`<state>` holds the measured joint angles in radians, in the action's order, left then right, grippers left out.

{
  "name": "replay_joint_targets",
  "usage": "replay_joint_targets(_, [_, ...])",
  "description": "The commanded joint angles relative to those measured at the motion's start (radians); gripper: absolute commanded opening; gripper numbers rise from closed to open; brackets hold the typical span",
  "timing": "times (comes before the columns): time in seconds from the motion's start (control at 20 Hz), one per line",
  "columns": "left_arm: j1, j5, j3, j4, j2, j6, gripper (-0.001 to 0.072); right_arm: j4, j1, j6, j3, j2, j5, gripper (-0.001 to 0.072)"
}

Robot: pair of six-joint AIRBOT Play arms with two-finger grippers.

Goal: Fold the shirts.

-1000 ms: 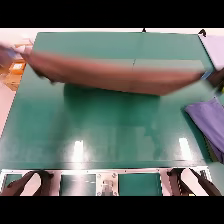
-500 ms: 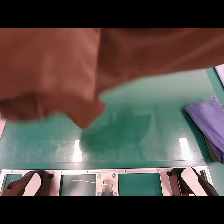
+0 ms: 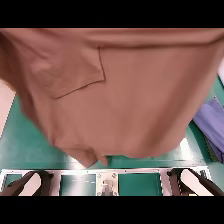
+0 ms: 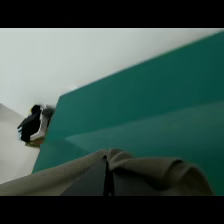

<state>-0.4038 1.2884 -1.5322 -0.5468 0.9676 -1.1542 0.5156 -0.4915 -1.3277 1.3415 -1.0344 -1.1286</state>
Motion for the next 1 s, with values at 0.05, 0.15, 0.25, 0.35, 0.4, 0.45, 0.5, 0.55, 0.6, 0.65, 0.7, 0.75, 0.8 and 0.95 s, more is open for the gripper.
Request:
replay_joint_targets(0.05, [0.053,-0.148,0.241,0.03,0.248,0.193,0.0025,0.049,0.16,0.055,-0.195,-0.29,0.246,0.0015])
replay_joint_targets(0.15, [0.116,-0.229,0.234,0.04,0.428,0.227,0.0025,0.013,0.172,0.057,-0.154,-0.473,0.292,0.0015])
replay_joint_targets(0.25, [0.163,-0.31,0.192,0.039,0.589,0.229,0.0024,-0.025,0.172,0.057,-0.063,-0.63,0.283,0.0015])
replay_joint_targets(0.35, [0.177,-0.324,0.119,0.047,0.711,0.211,0.0024,-0.029,0.169,0.052,0.055,-0.753,0.24,0.0015])
replay_joint_targets(0.4, [0.177,-0.324,0.083,0.046,0.749,0.204,0.0024,-0.029,0.166,0.049,0.106,-0.793,0.206,0.0015])
replay_joint_targets(0.45, [0.176,-0.325,0.05,0.033,0.772,0.185,0.0024,-0.029,0.162,0.048,0.15,-0.82,0.172,0.0015])
replay_joint_targets(0.5, [0.175,-0.317,0.025,0.012,0.777,0.157,0.0024,-0.028,0.158,0.045,0.183,-0.833,0.135,0.0015])
replay_joint_targets(0.55, [0.175,-0.289,-0.002,-0.03,0.777,0.131,0.0025,-0.024,0.146,0.045,0.206,-0.833,0.095,0.0014])
replay_joint_targets(0.6, [0.175,-0.24,-0.031,-0.073,0.777,0.096,0.0024,-0.024,0.129,0.045,0.231,-0.833,0.034,0.0015])
replay_joint_targets(0.65, [0.175,-0.163,-0.068,-0.135,0.777,0.055,0.0025,-0.022,0.106,0.037,0.258,-0.832,-0.056,0.0015])
replay_joint_targets(0.7, [0.175,-0.071,-0.108,-0.204,0.777,0.01,0.0024,-0.002,0.084,0.017,0.281,-0.832,-0.145,0.0015])
replay_joint_targets(0.75, [0.175,0.016,-0.142,-0.269,0.777,-0.031,0.0024,0.039,0.068,-0.006,0.293,-0.827,-0.229,0.0015])
replay_joint_targets(0.8, [0.175,0.092,-0.164,-0.325,0.777,-0.064,0.0024,0.082,0.059,-0.02,0.293,-0.822,-0.287,0.0015])
replay_joint_targets(0.95, [0.181,0.203,-0.143,-0.393,0.777,-0.104,0.0025,0.225,0.07,-0.047,0.279,-0.819,-0.356,0.0015])
